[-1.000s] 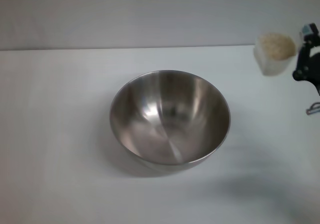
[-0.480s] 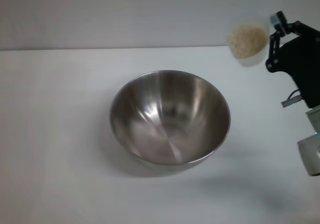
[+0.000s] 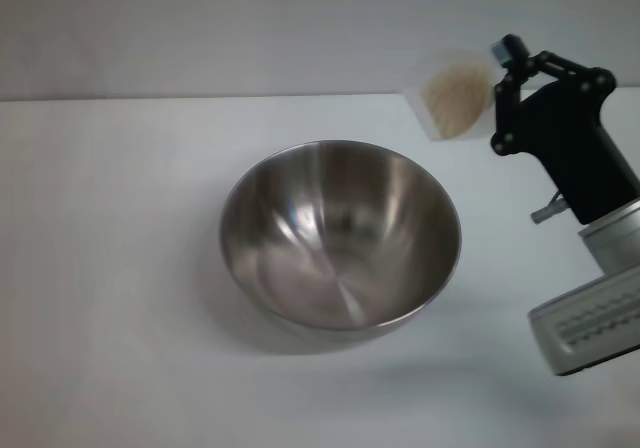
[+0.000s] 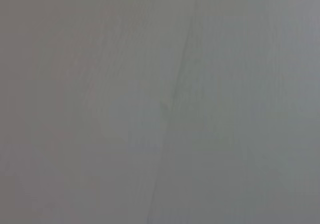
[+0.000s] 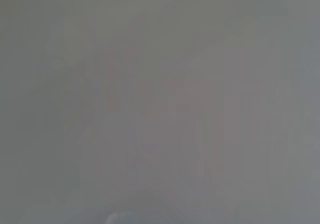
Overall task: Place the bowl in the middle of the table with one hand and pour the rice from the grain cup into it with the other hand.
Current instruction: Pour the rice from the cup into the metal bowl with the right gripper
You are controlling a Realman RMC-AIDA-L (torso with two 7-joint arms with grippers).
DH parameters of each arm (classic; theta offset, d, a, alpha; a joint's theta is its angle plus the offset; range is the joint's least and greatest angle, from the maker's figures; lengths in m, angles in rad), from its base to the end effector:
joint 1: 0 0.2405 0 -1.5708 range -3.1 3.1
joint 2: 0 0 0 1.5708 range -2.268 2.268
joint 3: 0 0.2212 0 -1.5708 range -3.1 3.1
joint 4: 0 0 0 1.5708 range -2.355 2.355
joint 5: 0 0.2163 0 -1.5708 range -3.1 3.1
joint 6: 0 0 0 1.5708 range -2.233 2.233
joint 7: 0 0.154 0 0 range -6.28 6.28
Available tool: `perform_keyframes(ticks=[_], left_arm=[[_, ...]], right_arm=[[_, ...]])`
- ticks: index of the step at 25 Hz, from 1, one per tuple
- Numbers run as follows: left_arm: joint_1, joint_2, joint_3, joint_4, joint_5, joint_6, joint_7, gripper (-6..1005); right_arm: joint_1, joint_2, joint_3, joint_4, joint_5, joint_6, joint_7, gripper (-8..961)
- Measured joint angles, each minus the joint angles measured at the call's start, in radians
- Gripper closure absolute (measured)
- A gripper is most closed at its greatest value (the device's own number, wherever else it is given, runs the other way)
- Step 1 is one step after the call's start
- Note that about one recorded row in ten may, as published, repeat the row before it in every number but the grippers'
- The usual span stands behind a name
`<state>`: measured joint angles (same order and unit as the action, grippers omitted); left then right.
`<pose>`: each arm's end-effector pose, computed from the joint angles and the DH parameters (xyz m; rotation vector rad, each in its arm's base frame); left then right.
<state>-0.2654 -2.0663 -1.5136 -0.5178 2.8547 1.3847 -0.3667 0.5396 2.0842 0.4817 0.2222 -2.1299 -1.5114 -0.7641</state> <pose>-0.2551 0.3277 0.0935 -1.2694 -0.3261 -1.1938 0.2033 0.3262 -0.0145 -1.5319 -0.5482 0.4406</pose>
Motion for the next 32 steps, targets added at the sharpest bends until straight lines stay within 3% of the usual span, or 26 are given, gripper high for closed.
perform_keyframes(ticks=[18,32], left_arm=[[-0.007,0.0,0.003,-0.002,0.0,-0.006,0.0,304],[-0.003,0.0,0.003,-0.002,-0.002,-0.006,0.0,304]], right_arm=[[0.015,0.002,-0.015,0.009,-0.102,0.059,-0.537,942],[0.049,-0.001,-0.023,-0.03,-0.151,0.071,-0.679,943]])
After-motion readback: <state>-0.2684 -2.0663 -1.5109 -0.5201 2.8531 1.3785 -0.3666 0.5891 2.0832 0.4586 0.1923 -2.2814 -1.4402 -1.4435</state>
